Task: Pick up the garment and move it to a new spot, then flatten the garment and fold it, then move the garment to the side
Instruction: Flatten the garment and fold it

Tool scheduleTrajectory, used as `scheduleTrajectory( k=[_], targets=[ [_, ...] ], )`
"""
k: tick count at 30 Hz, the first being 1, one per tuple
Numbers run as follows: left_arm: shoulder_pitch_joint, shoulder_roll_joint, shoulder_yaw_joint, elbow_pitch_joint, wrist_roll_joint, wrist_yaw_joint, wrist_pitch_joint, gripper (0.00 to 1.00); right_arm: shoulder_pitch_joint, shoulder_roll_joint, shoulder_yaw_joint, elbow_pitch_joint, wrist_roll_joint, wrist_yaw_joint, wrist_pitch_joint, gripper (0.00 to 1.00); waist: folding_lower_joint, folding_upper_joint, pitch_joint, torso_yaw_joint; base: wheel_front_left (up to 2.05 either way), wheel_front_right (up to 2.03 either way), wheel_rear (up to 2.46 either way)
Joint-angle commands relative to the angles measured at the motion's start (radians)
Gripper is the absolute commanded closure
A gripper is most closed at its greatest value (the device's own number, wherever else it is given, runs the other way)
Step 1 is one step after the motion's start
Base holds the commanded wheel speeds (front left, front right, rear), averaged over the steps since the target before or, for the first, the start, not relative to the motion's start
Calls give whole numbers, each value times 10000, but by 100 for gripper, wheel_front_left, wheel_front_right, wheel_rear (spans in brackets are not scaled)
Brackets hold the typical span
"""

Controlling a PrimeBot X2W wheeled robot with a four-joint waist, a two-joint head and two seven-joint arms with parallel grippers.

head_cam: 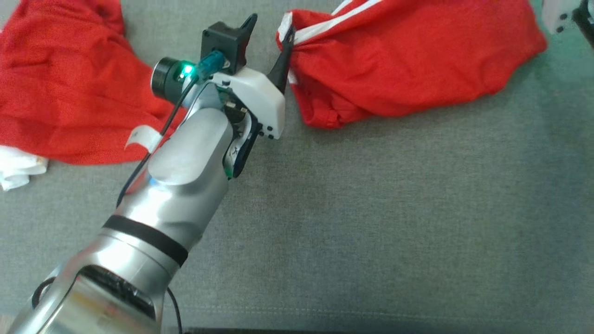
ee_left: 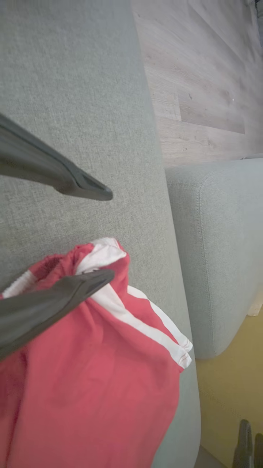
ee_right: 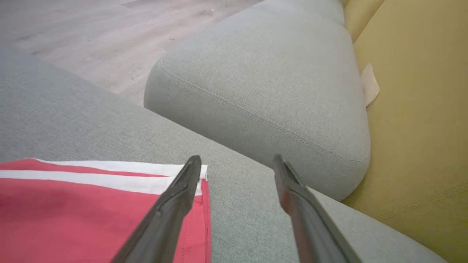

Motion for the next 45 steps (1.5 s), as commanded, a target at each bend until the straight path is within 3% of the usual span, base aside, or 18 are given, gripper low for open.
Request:
scheduleTrajectory(
  k=[1, 10, 16, 19, 24, 30, 37, 45],
  targets=[
    [-145, 228, 202, -145, -60, 84, -119, 0, 293, 5, -24, -53, 166, -9, -287, 0, -1, 0, -355, -89, 0, 0, 0],
    [623, 615, 757, -279, -157, 343, -263, 0, 1613, 333, -484, -294, 1270, -9, -1806, 0, -1, 0, -1848, -468, 0, 0, 0],
    [1730, 1287, 1988, -2335, 234, 765, -270, 0, 2638, 543, -1134, -1123, 1782, -9, -2192, 0, -1, 0, -2670, -845, 0, 0, 0],
    [2527, 1555, 2553, -3443, 615, 892, -271, 0, 3205, 525, -1964, -1790, 1792, -9, -2214, 0, -1, 0, -3020, -978, 0, 0, 0],
    [4069, 1767, 3301, -4935, 1232, 898, -272, 0, 4869, 672, -3911, -3062, 917, -9, -2219, 0, -1, 0, -3603, -1157, 0, 0, 0],
    [6007, 1692, 3869, -6027, 1948, 826, -272, 0, 7390, 1503, -6187, -4624, -808, -9, -2220, 0, -1, 0, -4195, -1285, 0, 0, 0],
    [7619, 1187, 4583, -6773, 2503, 894, -273, 0, 9638, 2726, -7772, -5888, -2293, -9, -2221, 0, -1, 0, -4509, -1312, 0, 0, 0],
    [7999, 803, 5071, -6953, 3233, 289, -273, 0, 10658, 3503, -9021, -6820, -3257, -9, -1673, 0, -1, 0, -4304, -1062, 0, 0, 0]
  ],
)
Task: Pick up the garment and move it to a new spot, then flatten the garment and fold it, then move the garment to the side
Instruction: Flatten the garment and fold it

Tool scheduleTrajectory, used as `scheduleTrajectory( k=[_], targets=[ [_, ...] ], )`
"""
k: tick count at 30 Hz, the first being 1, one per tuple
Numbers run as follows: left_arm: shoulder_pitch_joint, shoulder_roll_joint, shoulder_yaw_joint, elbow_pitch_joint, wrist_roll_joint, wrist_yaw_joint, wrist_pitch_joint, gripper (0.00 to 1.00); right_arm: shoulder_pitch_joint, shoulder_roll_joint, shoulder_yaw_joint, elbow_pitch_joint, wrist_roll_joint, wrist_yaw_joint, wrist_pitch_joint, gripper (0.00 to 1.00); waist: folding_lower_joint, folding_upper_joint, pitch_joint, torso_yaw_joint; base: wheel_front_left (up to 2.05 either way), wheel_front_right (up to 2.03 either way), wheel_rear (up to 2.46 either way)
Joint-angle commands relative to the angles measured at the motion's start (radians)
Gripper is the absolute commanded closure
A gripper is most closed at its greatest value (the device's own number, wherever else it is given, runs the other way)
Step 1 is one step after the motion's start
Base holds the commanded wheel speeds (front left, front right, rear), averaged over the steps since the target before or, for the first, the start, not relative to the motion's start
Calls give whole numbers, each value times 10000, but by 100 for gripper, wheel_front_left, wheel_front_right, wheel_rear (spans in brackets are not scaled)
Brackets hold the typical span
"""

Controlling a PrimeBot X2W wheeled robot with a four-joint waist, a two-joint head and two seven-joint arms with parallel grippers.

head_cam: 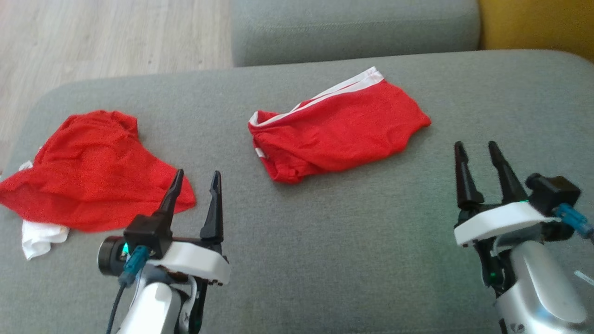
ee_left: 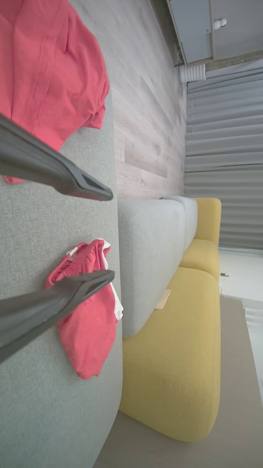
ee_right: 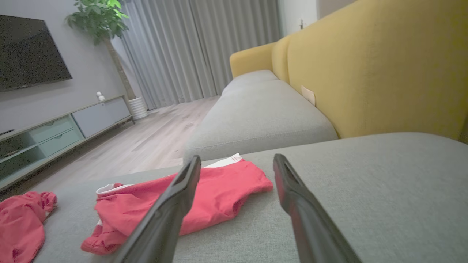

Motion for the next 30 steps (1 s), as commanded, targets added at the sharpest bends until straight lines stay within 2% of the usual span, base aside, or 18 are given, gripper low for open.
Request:
scheduleTrajectory(
  k=[1, 8, 14, 17, 21, 27, 30],
  targets=[
    [-558, -24, 458, -360, 116, -75, -77, 0, -203, 149, -4, -369, 2, -9, 118, 0, 1, -1, 162, 137, 0, 0, 0],
    [-762, -277, 433, -198, 401, -493, -78, 0, -726, 543, -1183, -23, 1028, -9, 1231, 0, 1, -1, 854, 792, 0, 0, 0],
    [-1013, -442, 277, -82, 527, -718, -78, 0, -1819, 703, -2525, 1057, 2479, -9, 2531, 0, 1, -1, 1501, 1563, 0, 0, 0],
    [-1102, -490, 213, -51, 540, -781, -78, 0, -2508, 726, -3155, 1838, 2853, -9, 3048, 0, 1, -1, 1787, 1924, 0, 0, 0],
    [-1236, -527, 109, -29, 539, -858, -78, 0, -3494, 738, -4042, 3128, 3084, -9, 3656, 0, 1, -1, 2088, 2351, 0, 0, 0],
    [-1431, -551, -65, -61, 399, -843, -78, 0, -4826, 405, -5164, 5068, 2549, -9, 4106, 0, 1, -1, 2491, 2889, 0, 0, 0],
    [-1485, -553, -159, -105, 253, -797, -78, 0, -5210, 219, -5396, 5585, 2288, -9, 4149, 0, 1, -1, 2623, 3031, 0, 0, 0]
  ],
)
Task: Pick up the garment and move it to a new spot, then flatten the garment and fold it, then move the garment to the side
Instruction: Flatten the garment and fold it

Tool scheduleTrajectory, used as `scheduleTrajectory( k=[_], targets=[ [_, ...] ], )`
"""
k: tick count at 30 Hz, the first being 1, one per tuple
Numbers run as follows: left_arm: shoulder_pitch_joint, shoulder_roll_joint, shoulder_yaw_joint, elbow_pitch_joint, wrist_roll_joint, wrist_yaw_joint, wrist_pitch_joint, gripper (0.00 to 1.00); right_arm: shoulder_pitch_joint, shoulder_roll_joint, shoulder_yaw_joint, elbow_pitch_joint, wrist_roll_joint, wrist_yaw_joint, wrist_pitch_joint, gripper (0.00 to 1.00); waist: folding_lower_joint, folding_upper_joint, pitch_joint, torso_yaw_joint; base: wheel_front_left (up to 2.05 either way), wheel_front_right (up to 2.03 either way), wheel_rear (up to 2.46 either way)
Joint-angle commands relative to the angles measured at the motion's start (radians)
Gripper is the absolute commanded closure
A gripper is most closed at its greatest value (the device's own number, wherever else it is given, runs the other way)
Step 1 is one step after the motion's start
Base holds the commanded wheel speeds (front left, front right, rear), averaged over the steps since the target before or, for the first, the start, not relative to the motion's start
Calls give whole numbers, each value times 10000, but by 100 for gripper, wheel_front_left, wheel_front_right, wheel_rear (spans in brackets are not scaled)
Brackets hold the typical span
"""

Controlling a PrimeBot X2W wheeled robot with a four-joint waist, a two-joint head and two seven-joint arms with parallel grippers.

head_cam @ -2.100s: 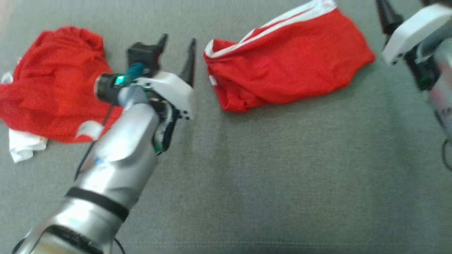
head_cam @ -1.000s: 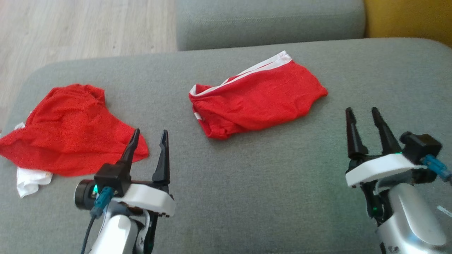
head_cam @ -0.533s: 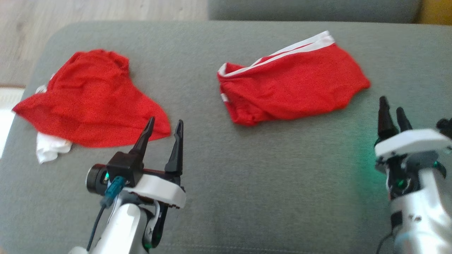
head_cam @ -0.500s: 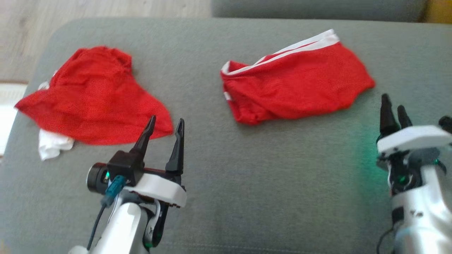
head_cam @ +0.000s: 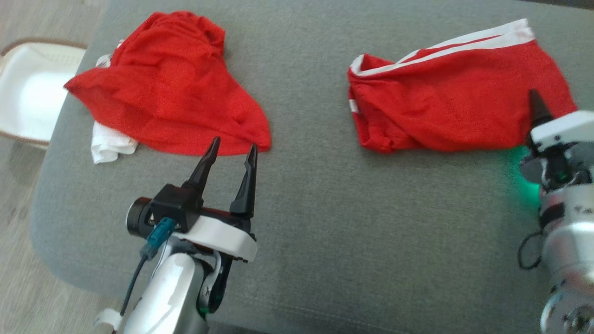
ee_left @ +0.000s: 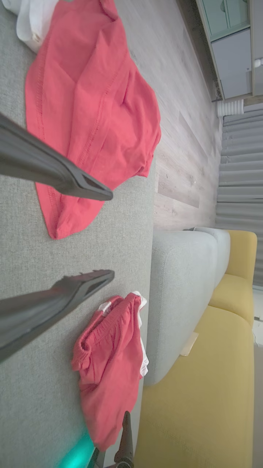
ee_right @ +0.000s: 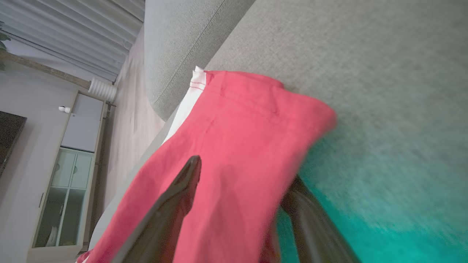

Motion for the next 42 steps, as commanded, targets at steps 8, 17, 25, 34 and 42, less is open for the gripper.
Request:
scheduleTrajectory(
  k=[8, 17, 25, 34, 42],
  targets=[
    [-557, 31, 33, -403, -316, 204, -78, 0, -1366, -521, -301, 1582, -1083, -9, -7, 0, 0, 0, 561, 547, 0, 0, 0],
    [-734, 31, -114, -497, -556, 367, -78, 0, -2276, -852, -538, 2417, -1924, -9, -182, 0, 0, 0, 861, 657, 0, 0, 0],
    [-767, 30, -113, -450, -628, 414, -78, 0, -2540, -755, -435, 2502, -2342, -9, -770, 100, 0, 0, 799, 343, 0, 0, 0],
    [-618, 30, 28, -322, -480, 310, -78, 0, -1903, -312, -334, 1788, -1494, -9, -1623, 100, 0, 0, 111, -401, 0, 0, 0],
    [-150, 30, 220, -184, -278, 177, -78, 0, -416, 96, 77, 470, -271, -9, -1736, 100, 0, 0, -747, -1161, 0, 0, 0]
  ],
)
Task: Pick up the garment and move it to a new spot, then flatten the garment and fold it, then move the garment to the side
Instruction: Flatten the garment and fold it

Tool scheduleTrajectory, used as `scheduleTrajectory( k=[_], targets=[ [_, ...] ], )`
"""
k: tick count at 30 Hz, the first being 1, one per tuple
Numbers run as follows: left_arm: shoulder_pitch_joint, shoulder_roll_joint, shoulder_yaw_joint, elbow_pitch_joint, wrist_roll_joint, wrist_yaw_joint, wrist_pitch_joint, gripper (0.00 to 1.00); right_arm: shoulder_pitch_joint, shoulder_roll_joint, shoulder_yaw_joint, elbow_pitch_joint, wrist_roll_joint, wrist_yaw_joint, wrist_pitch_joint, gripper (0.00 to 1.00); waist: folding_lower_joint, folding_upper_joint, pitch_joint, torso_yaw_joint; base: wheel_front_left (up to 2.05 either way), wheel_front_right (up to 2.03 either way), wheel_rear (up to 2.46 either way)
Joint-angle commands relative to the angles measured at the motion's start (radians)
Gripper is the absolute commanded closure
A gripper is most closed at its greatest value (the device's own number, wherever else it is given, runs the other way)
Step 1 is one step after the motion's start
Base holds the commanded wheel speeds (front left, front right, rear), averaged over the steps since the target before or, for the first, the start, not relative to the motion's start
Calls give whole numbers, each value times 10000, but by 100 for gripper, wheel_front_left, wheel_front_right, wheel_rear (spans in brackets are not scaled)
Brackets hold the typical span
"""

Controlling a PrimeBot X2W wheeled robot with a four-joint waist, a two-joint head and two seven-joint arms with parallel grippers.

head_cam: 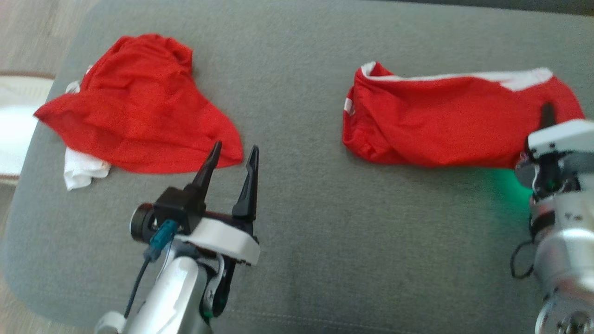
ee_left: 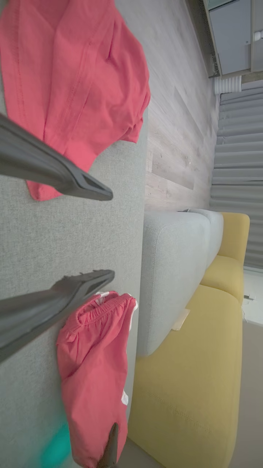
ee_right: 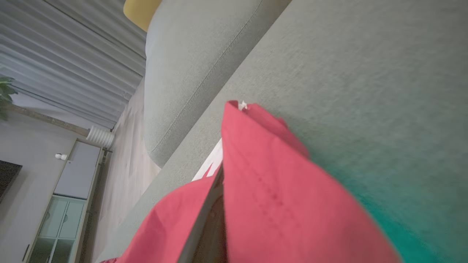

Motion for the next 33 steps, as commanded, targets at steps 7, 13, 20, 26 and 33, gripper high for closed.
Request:
scheduleTrajectory(
  k=[7, 13, 20, 26, 33],
  targets=[
    [403, 78, 484, -186, 198, -83, -78, 0, 1533, 327, 569, -1502, 619, -9, -285, 100, 0, 0, -985, -791, 0, 0, 0],
    [599, 78, 552, -214, 251, -82, -78, 0, 2555, 398, 192, -1935, 290, -9, -894, 100, 0, 0, -1254, -1070, 0, 0, 0],
    [719, 78, 518, -141, 306, -180, -78, 0, 2702, 538, -527, -1925, -548, -9, -1432, 100, 0, 0, -1418, -1131, 0, 0, 0],
    [740, 78, 440, -60, 300, -213, -78, 0, 2442, 711, -21, -2342, -732, -9, -1510, 100, 0, 0, -1575, -957, 0, 0, 0],
    [875, 78, 490, 66, 279, -228, -78, 0, 2507, 760, 2341, -2935, 911, -9, -1579, 100, 0, 0, -1838, -642, 0, 0, 0]
  ],
)
